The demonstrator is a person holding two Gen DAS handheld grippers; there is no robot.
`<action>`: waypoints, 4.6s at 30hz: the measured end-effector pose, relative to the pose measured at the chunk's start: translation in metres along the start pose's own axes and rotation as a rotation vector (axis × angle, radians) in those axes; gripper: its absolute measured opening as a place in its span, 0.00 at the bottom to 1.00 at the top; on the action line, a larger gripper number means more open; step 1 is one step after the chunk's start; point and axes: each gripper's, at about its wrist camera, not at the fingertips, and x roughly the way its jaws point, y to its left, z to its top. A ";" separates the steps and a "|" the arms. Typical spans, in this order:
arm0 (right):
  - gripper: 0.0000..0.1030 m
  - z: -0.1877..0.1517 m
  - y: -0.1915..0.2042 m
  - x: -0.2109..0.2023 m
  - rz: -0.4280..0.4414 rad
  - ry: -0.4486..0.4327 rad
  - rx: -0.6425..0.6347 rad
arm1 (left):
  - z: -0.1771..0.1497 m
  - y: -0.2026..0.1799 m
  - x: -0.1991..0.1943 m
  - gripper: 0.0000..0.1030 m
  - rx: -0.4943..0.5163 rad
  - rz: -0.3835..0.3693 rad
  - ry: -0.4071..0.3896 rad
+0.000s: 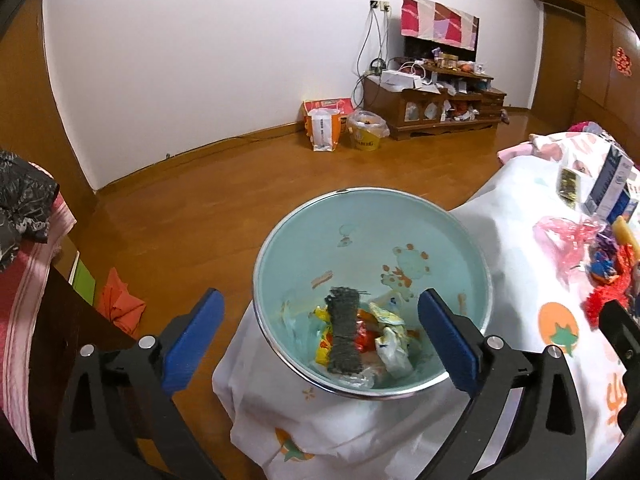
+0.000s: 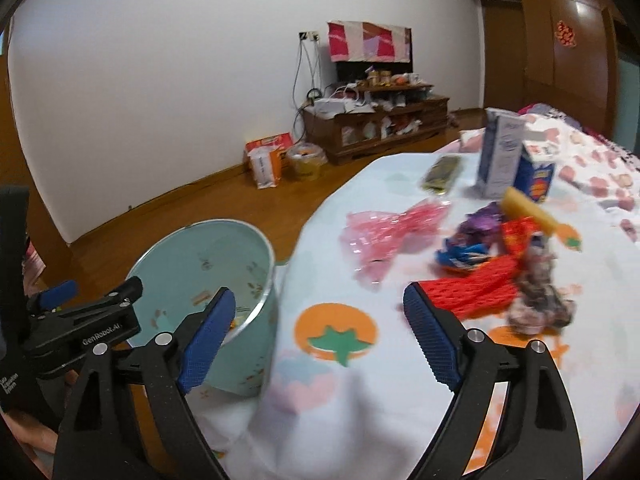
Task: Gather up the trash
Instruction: 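Grasp the plaid cloth on the table with the right tool, then grasp the red mesh net with the left tool, then carry the red net over the bin with the left tool while the right tool carries the plaid cloth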
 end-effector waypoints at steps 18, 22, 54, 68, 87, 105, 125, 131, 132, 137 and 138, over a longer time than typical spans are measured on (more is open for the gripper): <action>0.82 -0.028 -0.077 -0.042 -0.110 -0.006 0.123 | -0.028 -0.065 -0.037 0.93 0.121 -0.118 0.007; 0.82 -0.039 -0.105 -0.048 -0.155 0.006 0.168 | -0.038 -0.085 -0.038 0.93 0.160 -0.145 0.024; 0.26 -0.016 -0.204 0.042 -0.126 0.249 0.189 | -0.021 -0.218 -0.020 0.84 0.424 -0.417 0.007; 0.24 -0.038 -0.252 -0.023 -0.147 0.186 0.335 | -0.028 -0.273 0.016 0.64 0.480 -0.460 0.114; 0.24 -0.049 -0.218 -0.051 -0.130 0.141 0.343 | -0.044 -0.230 -0.031 0.20 0.429 -0.522 0.074; 0.24 -0.042 -0.140 -0.055 -0.055 0.136 0.221 | -0.035 -0.140 -0.070 0.20 0.302 -0.413 -0.020; 0.24 -0.027 -0.062 -0.031 0.038 0.159 0.091 | -0.029 -0.067 -0.048 0.20 0.182 -0.292 -0.009; 0.24 -0.021 -0.039 -0.022 0.069 0.162 0.053 | -0.025 -0.052 -0.045 0.20 0.158 -0.258 -0.022; 0.24 -0.021 -0.036 -0.022 0.073 0.163 0.048 | -0.024 -0.049 -0.044 0.20 0.152 -0.254 -0.024; 0.24 -0.017 -0.019 -0.016 0.095 0.168 0.025 | -0.020 -0.037 -0.039 0.19 0.123 -0.239 -0.020; 0.24 -0.016 -0.017 -0.014 0.099 0.168 0.022 | -0.019 -0.035 -0.037 0.19 0.117 -0.234 -0.019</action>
